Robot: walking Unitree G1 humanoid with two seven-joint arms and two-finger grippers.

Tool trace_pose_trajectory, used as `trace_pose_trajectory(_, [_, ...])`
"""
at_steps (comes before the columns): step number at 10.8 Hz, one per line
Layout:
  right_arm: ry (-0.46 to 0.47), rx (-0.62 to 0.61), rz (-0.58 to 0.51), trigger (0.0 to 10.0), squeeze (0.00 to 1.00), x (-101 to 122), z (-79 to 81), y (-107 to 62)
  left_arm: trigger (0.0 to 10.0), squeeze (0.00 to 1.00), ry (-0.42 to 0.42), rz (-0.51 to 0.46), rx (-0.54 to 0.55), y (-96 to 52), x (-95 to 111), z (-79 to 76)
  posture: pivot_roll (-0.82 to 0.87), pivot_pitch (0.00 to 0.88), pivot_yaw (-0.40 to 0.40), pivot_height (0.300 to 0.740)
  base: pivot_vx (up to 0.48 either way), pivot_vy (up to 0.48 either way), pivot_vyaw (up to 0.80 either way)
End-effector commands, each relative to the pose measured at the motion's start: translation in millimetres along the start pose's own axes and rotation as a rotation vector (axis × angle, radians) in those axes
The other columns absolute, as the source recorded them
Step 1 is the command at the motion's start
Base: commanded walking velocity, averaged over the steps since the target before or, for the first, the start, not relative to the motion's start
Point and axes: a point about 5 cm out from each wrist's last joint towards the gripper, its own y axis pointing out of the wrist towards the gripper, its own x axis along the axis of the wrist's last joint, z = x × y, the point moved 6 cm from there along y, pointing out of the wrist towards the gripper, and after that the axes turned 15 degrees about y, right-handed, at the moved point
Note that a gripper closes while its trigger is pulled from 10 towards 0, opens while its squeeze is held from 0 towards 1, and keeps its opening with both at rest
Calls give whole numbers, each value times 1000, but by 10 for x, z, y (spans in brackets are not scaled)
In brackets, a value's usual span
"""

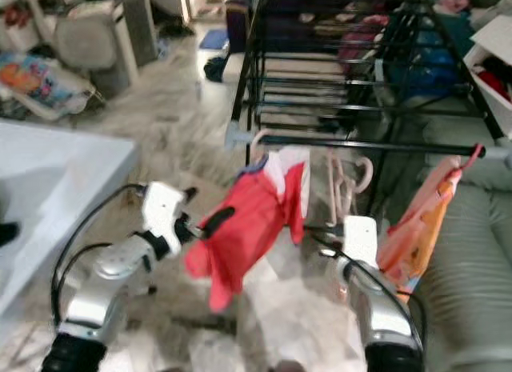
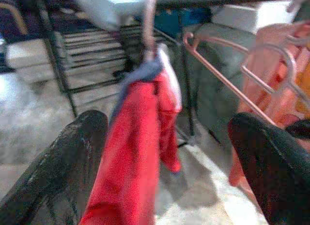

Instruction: Hang hanger

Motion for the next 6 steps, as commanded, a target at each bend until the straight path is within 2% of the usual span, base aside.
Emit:
trace_pose_trajectory(1, [-6,6,-40,10000,0,156,35,30,10000,0,25,-7,-1,-12,32,11,-43,0,-13,740,480,0,0])
trace_pose_trajectory(2, [-12,-4,-59,10000,0,236,18,51,10000,0,24,-11,-1,-12,38,2,-42,0,-14,740,480,0,0])
trace_pose_trajectory(5, [-26,-41,-92,10000,0,451,-105,134,10000,0,20,-14,-4,-17,41,-19,-35,0,-19,740,0,0,0])
trace_pose_trajectory(6, [-34,-97,-101,10000,0,563,-228,172,10000,0,22,-13,-9,-24,36,-33,-28,0,-24,740,0,0,0])
